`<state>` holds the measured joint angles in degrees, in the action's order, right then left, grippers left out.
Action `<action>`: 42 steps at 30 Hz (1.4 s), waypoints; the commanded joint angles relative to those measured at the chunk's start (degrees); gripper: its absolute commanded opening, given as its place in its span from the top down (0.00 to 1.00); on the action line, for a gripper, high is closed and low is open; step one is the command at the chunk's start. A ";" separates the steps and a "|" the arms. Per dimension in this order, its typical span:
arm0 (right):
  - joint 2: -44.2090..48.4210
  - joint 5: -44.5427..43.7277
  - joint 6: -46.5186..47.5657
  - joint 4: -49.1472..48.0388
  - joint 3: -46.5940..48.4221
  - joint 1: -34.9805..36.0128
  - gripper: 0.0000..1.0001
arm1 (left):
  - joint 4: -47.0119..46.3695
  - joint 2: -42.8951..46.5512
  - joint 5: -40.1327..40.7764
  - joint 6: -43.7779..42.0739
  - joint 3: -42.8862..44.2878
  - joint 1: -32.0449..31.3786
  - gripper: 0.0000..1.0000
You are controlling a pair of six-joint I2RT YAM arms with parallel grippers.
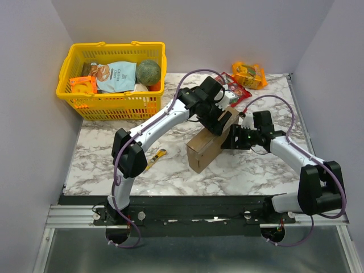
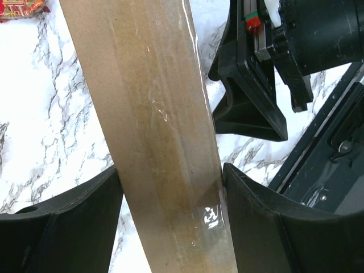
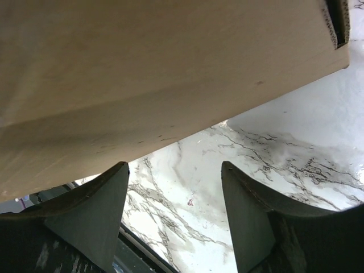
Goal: Unpack the express box
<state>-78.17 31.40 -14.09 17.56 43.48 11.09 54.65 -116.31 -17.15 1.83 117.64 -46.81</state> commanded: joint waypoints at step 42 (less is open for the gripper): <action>-3.23 -1.96 7.22 -0.25 6.18 2.79 0.28 | -0.33 17.59 5.02 0.90 -10.75 10.85 0.12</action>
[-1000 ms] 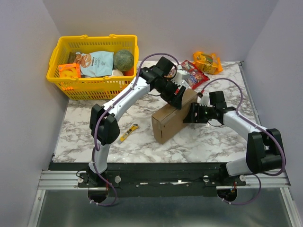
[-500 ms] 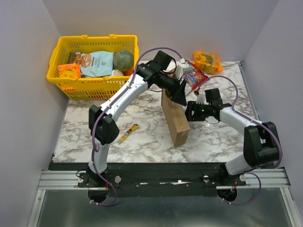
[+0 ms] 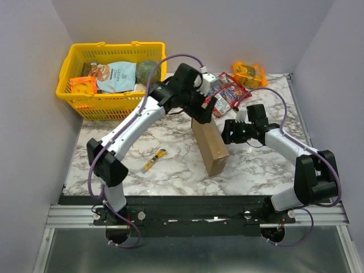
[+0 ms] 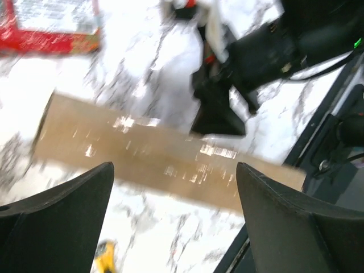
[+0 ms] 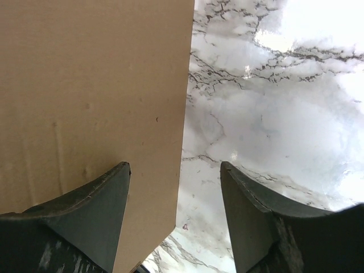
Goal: Unpack the express box
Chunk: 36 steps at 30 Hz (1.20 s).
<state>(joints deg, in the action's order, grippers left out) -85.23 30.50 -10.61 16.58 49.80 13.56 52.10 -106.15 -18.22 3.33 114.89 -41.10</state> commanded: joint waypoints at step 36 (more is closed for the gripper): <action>18.78 12.04 17.38 2.14 -10.07 3.58 0.34 | -8.24 -3.29 1.77 -6.41 4.39 4.19 0.01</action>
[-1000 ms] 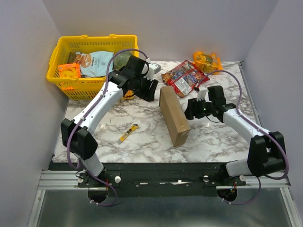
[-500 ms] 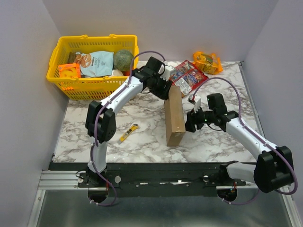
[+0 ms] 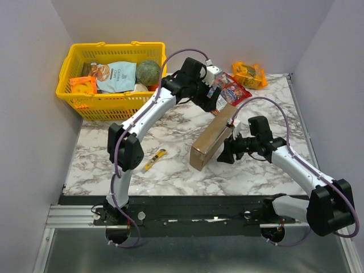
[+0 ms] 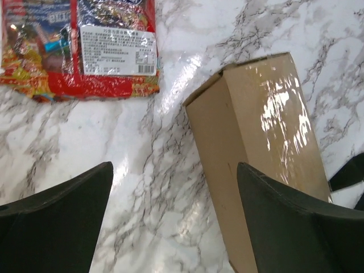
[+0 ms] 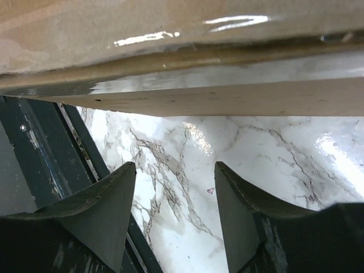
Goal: Unpack the express box
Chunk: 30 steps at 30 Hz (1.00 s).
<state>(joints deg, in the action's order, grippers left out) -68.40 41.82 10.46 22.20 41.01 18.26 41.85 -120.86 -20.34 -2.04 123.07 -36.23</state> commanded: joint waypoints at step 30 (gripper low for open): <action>-4.46 -4.21 -15.47 -9.10 -3.48 -10.00 0.34 | 2.36 -2.45 11.46 8.11 1.13 -12.02 0.01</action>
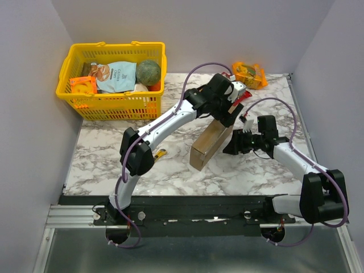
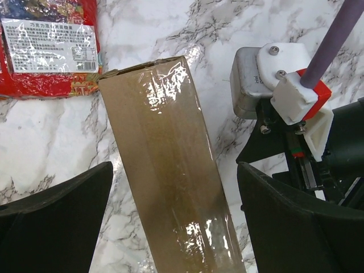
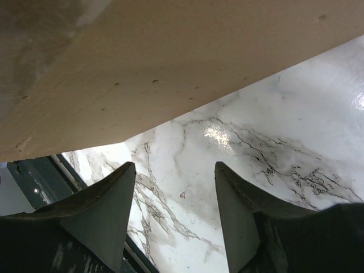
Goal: Unpack the express box
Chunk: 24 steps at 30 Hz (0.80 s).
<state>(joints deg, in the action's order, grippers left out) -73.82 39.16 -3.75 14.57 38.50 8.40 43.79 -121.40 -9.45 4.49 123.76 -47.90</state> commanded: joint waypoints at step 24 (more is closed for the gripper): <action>-4.66 -0.48 -2.14 -1.65 1.57 -0.06 0.36 | -2.04 2.23 -27.98 8.86 -1.33 7.55 0.32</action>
<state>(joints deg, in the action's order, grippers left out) -76.55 38.68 -5.13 14.04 38.22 8.40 45.91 -123.33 -24.69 8.16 122.89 -43.44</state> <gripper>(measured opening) 0.644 0.749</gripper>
